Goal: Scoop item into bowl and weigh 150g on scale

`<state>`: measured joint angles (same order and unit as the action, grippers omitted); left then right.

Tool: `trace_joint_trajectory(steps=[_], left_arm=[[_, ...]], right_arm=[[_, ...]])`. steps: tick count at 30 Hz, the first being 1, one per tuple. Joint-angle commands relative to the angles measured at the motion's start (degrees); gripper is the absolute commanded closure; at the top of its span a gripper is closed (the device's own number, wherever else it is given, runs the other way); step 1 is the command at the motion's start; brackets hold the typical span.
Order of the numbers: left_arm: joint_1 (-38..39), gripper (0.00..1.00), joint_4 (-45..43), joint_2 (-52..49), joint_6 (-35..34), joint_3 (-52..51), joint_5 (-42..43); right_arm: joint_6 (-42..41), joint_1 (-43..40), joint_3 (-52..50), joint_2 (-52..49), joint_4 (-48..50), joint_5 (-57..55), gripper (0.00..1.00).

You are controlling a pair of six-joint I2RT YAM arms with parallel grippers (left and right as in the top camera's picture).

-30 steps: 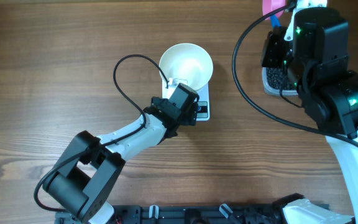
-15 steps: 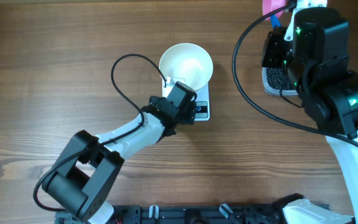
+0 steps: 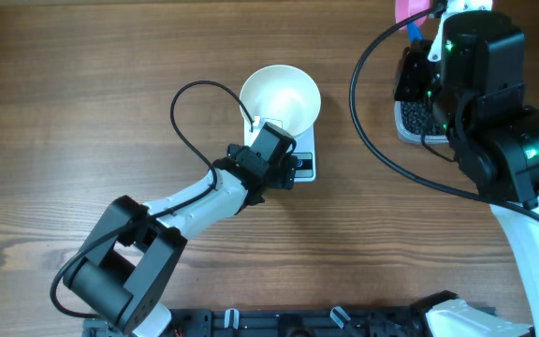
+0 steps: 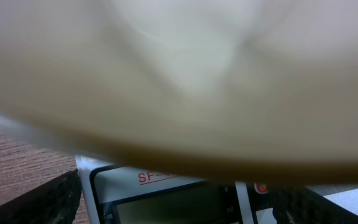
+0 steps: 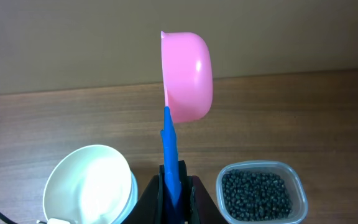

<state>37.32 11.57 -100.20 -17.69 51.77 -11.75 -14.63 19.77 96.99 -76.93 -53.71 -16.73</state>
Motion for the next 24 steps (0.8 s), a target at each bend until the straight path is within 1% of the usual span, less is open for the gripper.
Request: trace_joint_trajectory(steps=[1,3,7,24], left_arm=[[-0.3,0.00,0.0,-1.1,0.5,0.7,0.1],[-0.3,0.00,-0.2,-1.1,0.2,0.7,0.1],[-0.4,0.00,-0.5,-1.1,-4.0,0.7,-0.1],[-0.4,0.00,-0.4,-1.2,-4.0,0.7,-0.1]], right_arm=[[1.1,-0.3,0.0,-0.1,0.1,0.3,0.96],[1.1,-0.3,0.0,-0.1,0.1,0.3,0.96],[1.1,-0.3,0.0,-0.1,0.1,0.3,0.96],[1.1,-0.3,0.0,-0.1,0.1,0.3,0.96]])
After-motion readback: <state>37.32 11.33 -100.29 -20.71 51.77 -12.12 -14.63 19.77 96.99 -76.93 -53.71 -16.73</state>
